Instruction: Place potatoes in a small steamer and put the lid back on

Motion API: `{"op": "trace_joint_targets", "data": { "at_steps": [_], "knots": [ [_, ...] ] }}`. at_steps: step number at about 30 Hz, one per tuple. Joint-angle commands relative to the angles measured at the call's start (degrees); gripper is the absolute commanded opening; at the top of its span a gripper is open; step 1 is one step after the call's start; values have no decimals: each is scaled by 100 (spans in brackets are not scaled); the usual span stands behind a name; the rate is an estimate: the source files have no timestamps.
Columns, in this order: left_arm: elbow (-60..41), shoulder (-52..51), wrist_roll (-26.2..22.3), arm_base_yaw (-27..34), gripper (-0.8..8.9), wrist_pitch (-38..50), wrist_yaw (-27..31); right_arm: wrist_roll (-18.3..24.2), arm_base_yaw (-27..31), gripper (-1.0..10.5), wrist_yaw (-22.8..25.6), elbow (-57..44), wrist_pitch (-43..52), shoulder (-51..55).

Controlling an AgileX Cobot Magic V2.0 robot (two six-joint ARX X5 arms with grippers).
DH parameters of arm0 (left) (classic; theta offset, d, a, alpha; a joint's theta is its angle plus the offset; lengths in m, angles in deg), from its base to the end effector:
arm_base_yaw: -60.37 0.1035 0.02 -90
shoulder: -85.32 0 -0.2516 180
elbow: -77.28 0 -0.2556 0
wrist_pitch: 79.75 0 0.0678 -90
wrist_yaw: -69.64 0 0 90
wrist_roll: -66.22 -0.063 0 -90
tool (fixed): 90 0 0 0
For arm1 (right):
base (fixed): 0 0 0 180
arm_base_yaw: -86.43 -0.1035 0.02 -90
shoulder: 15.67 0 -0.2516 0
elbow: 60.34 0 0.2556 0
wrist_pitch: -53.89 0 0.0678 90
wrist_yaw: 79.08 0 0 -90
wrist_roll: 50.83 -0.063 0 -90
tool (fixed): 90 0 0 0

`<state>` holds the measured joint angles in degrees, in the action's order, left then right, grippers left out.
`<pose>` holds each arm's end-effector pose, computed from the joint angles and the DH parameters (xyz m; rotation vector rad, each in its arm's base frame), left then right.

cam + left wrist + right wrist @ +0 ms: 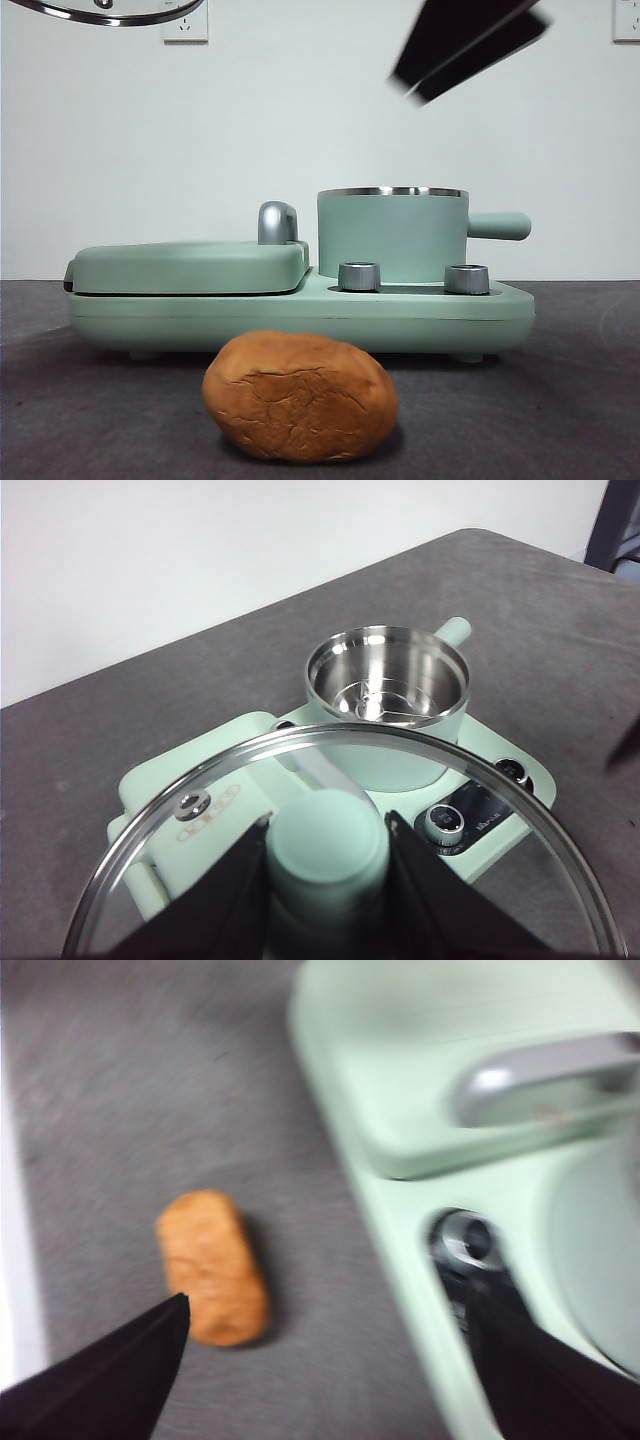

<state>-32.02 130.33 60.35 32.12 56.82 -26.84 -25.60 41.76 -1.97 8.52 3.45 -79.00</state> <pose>0.1699 -0.0993 0.3525 0.1579 0.2778 -0.6168 0.1700 0.1879 0.2617 -0.6056 0.5673 1.1168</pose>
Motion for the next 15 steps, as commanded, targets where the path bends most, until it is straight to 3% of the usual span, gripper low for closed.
{"op": "trace_joint_targets", "data": {
  "at_steps": [1, 5, 15],
  "knots": [
    [87, -11, 55, -20, 15, 179, -11, 144, -442, 436, 120, 52, 227, -498],
    [87, -11, 59, -20, 15, 168, -2, 138, -719, 436, 140, 52, 481, -1115],
    [87, -11, 55, -20, 15, 111, 7, 111, -782, 436, 68, 52, 699, -2310]
  ]
}}
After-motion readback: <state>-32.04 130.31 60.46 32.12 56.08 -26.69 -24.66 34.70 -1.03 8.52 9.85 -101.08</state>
